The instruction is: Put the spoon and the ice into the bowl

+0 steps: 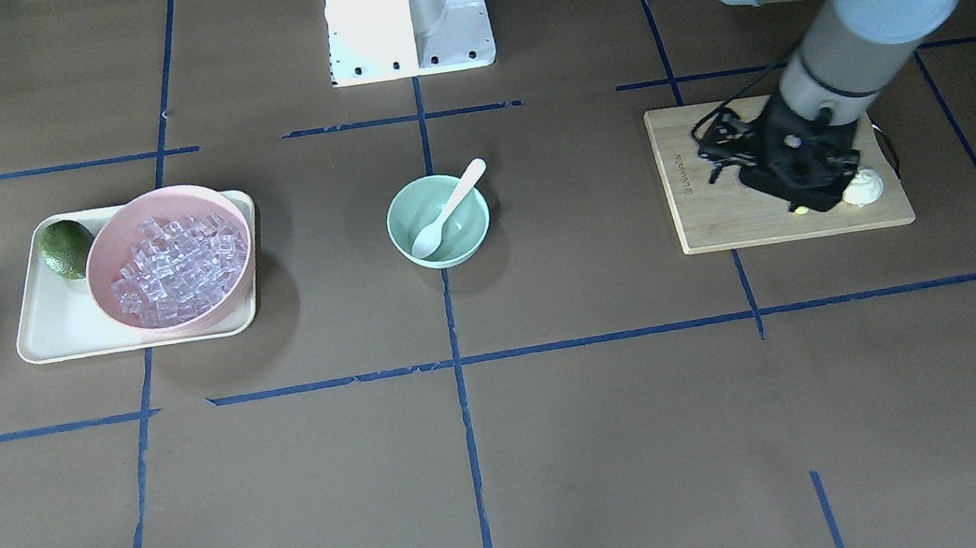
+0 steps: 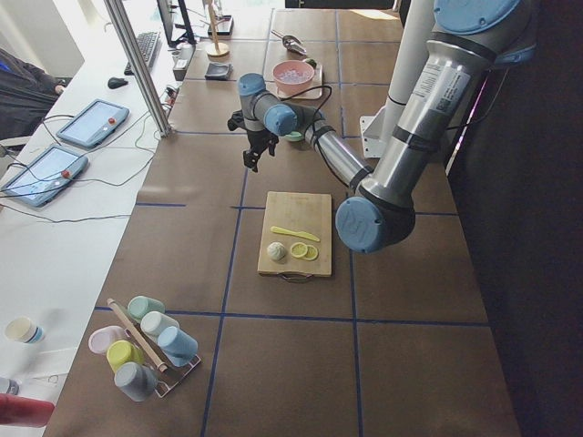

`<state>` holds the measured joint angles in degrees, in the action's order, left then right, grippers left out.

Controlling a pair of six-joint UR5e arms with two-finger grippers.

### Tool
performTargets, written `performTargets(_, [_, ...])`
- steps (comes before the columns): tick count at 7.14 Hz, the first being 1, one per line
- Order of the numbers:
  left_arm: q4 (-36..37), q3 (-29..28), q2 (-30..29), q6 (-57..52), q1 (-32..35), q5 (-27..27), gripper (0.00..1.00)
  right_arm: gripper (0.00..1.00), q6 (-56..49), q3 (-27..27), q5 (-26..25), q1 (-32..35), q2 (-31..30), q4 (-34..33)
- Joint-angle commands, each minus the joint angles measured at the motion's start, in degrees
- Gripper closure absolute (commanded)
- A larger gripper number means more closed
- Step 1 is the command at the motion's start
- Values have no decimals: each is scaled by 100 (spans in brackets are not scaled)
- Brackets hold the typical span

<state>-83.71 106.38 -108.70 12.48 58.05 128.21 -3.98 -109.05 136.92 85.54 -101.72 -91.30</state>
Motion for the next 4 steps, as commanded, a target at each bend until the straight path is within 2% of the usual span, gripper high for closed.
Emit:
performTargets(1, [-66,226,1111,-140,1316,178,0,0,3,-125,62,-63,12,7])
performTargets(2, [-76,243,1480,-149,1862,196,0,1,12,-117,115,-168,264,-10])
performTargets(3, [-76,226,1919,-149,2189,457,0,1,38,-143,167,-169,319,-2])
performTargets(4, [-293,226,2471,-506,2445,468,0,1,386,-161,133,-239,485,-2])
